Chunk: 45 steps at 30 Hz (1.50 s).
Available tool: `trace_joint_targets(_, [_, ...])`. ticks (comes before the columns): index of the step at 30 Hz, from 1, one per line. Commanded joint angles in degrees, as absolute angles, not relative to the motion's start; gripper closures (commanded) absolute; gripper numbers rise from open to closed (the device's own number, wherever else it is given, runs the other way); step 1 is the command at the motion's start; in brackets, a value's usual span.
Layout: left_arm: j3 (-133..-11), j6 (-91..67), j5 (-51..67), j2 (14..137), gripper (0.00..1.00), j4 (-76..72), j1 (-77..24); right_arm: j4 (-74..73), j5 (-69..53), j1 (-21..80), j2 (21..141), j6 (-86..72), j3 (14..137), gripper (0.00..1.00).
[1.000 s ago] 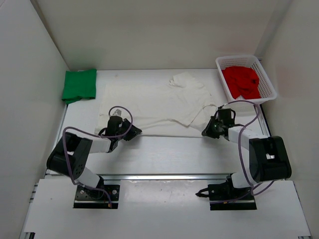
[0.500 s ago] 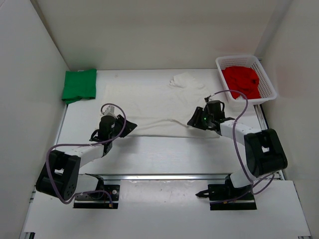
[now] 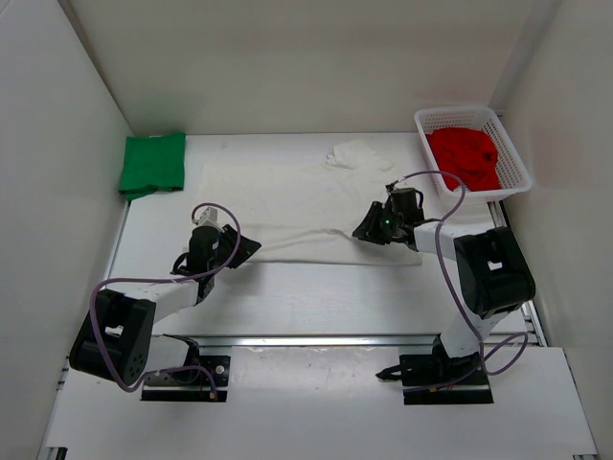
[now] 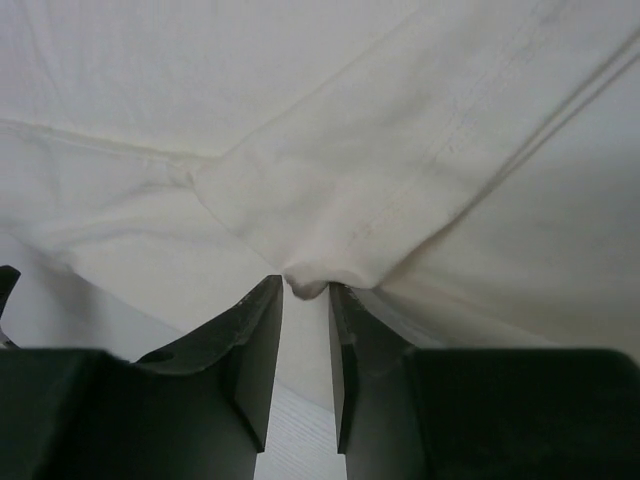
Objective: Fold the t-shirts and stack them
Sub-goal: Fold the flattened tshirt in 1/3 of the way
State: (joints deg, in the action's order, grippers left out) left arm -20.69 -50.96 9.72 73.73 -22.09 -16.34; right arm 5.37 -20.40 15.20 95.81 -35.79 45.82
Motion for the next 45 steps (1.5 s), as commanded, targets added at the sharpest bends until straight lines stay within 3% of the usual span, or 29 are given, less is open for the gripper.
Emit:
trace_joint_targets(1, [-19.7, -51.1, 10.6, 72.6, 0.65, -23.7, -15.6, 6.5, -21.0, 14.3, 98.3, -35.4, 50.4, 0.74])
trace_joint_targets(4, [-19.3, -51.2, 10.9, 71.5, 0.65, -23.6, -14.9, 3.5, -21.9, 14.5, 100.3, -34.7, 53.1, 0.67])
trace_joint_targets(5, [-19.2, -51.3, 11.3, 71.3, 0.65, -23.6, -14.6, 3.8, -22.1, 14.6, 100.5, -34.5, 53.3, 0.71])
trace_joint_targets(6, [-19.2, -51.2, 11.2, 70.8, 0.66, -23.6, -14.5, 3.5, -22.3, 14.8, 101.7, -35.2, 53.5, 0.83])
trace_joint_targets(8, [-19.2, -51.2, 11.0, 70.9, 0.65, -23.0, -14.3, 3.7, -22.1, 15.0, 102.0, -34.8, 54.6, 0.97])
trace_joint_targets(9, [-19.3, -51.4, 11.2, 71.1, 0.65, -23.4, -14.1, 3.2, -21.9, 15.1, 102.2, -34.8, 55.8, 1.0])
trace_joint_targets(19, [-20.0, -51.6, 11.8, 69.4, 0.66, -21.9, -12.7, -6.0, -19.1, 16.7, 107.7, -30.9, 68.8, 1.0])
trace_joint_targets(23, [-19.4, -50.9, 10.8, 67.5, 0.66, -20.7, -12.4, -2.4, -13.8, 17.3, 99.8, -30.1, 59.4, 0.77])
trace_joint_targets(26, [-19.2, -51.4, 10.9, 67.2, 0.64, -21.4, -12.6, -1.5, -12.2, 17.5, 95.2, -29.8, 53.9, 0.71])
trace_joint_targets(32, [-19.5, -51.4, 10.8, 67.7, 0.65, -21.3, -13.7, -0.6, -10.5, 17.6, 91.0, -31.1, 46.0, 0.7])
trace_joint_targets(38, [-18.8, -51.7, 11.0, 67.2, 0.65, -21.8, -14.1, -0.7, -12.6, 18.0, 95.7, -30.9, 49.4, 0.67])
trace_joint_targets(43, [-18.7, -51.4, 10.8, 66.7, 0.65, -21.4, -13.6, 1.5, -14.7, 18.4, 99.0, -32.2, 51.0, 0.69])
trace_joint_targets(45, [-18.6, -51.2, 10.9, 67.2, 0.65, -21.5, -14.0, 0.9, -14.9, 18.6, 99.2, -31.8, 51.8, 0.76])
